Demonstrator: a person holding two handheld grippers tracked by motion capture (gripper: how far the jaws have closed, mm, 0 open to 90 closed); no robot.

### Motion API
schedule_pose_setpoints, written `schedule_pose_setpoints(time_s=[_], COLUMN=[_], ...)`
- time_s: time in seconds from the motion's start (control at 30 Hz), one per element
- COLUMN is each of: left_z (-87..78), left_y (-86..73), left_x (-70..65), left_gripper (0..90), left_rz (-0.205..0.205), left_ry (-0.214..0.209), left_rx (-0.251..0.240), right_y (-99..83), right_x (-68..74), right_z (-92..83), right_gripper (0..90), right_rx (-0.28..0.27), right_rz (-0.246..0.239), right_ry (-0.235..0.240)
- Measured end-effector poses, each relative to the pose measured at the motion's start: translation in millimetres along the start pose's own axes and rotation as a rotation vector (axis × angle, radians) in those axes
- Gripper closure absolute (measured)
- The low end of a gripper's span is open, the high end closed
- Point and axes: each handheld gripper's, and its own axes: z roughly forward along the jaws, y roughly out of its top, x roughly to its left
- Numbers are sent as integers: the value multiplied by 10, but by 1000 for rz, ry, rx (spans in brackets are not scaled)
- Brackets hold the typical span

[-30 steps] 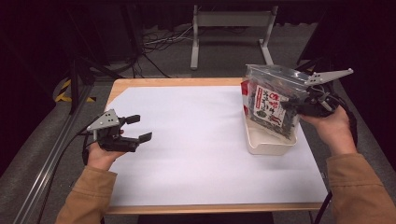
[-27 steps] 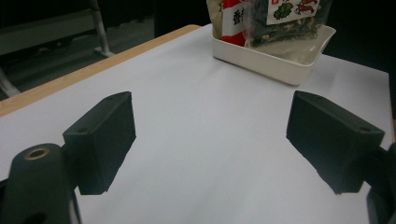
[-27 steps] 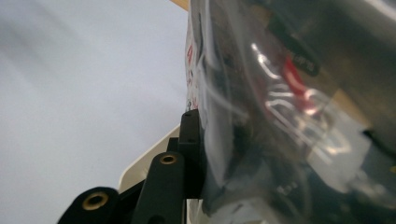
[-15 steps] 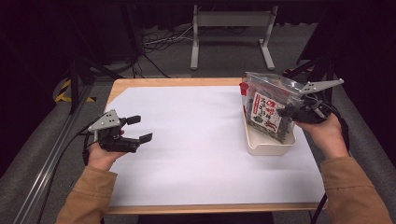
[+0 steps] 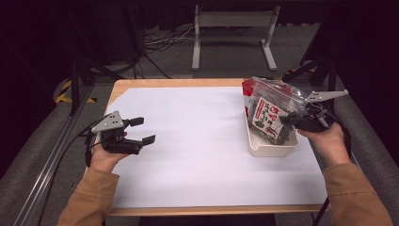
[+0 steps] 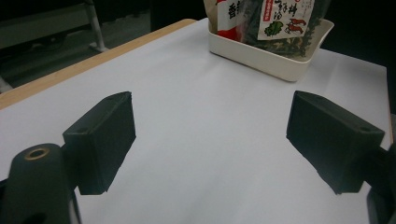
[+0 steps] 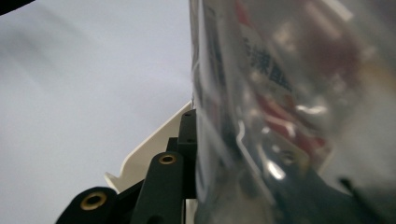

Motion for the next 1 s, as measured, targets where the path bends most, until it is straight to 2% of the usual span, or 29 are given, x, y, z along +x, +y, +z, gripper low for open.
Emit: schedule_pose_setpoints(time_s=[0.1, 0.27, 0.37, 0.5, 0.6, 1.0], left_z=[-7, 7, 10, -15, -48, -205], left_y=[-3, -29, -46, -54, -74, -211], left_x=[8, 20, 6, -3, -28, -84], left_gripper=[159, 153, 150, 148, 147, 145], left_rz=[-1, -8, -20, -11, -16, -24], left_ry=[0, -6, -8, -4, 5, 31], left_rx=[1, 6, 7, 9, 8, 14], right_y=[-13, -29, -38, -88, -146, -346], right_x=[-10, -30, -17, -5, -12, 6], right_z=[-12, -16, -37, -102, -137, -348], right_gripper=[706, 508, 380, 309, 284, 232], right_rx=[-18, -45, -55, -77, -88, -134], right_rz=[0, 19, 20, 29, 47, 59], right_ry=[-12, -8, -29, -53, -55, -98])
